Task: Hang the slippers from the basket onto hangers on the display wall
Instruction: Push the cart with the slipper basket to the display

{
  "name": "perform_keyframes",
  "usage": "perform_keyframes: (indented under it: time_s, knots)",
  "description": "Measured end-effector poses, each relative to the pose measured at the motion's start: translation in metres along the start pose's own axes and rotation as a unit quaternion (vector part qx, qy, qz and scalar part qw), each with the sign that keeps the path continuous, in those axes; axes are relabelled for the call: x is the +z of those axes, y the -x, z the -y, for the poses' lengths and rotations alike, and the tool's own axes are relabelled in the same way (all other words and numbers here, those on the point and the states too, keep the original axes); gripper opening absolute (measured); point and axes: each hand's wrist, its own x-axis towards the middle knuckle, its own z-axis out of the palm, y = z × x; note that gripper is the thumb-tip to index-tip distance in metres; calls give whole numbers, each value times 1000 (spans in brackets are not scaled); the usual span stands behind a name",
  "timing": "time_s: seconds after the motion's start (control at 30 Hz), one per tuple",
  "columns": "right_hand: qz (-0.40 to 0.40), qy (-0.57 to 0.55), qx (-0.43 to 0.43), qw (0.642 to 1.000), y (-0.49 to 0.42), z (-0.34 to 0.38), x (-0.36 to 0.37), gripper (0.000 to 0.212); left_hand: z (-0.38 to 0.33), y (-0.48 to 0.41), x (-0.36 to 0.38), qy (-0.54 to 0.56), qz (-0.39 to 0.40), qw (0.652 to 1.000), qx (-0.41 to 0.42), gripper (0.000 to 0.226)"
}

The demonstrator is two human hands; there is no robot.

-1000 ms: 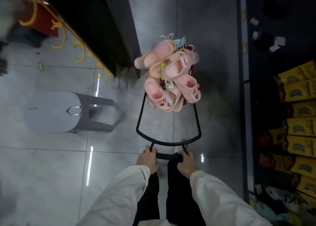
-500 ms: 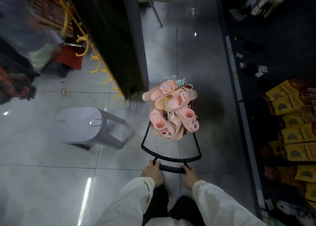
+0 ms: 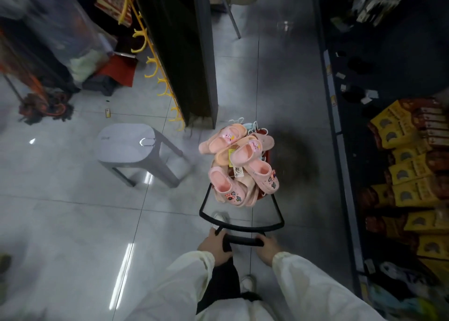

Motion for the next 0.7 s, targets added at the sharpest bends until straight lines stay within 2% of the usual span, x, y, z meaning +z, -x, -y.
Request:
perform_keyframes:
  time_s: [0.2,0.3,0.43,0.57,0.7]
  knots:
    - [9,26,9,1000,44,-51,37,51,2,48,61,-11,6,1000,-3,64]
    - [8,20,10,1000,70,-73,51,52,2,69,87,-1,10,1000,-2,54]
    - [-3,12,28,1000,99,-97,72,44,4,98,121,-7,24,1000,-7,55]
    - [-10,-11,31,999,122,-122,101,25,11,126,156,-11,36,999,0,54]
    - [-28,-28,21,999,149,-150,136,23,20,157,193,-4,42,999,15,53]
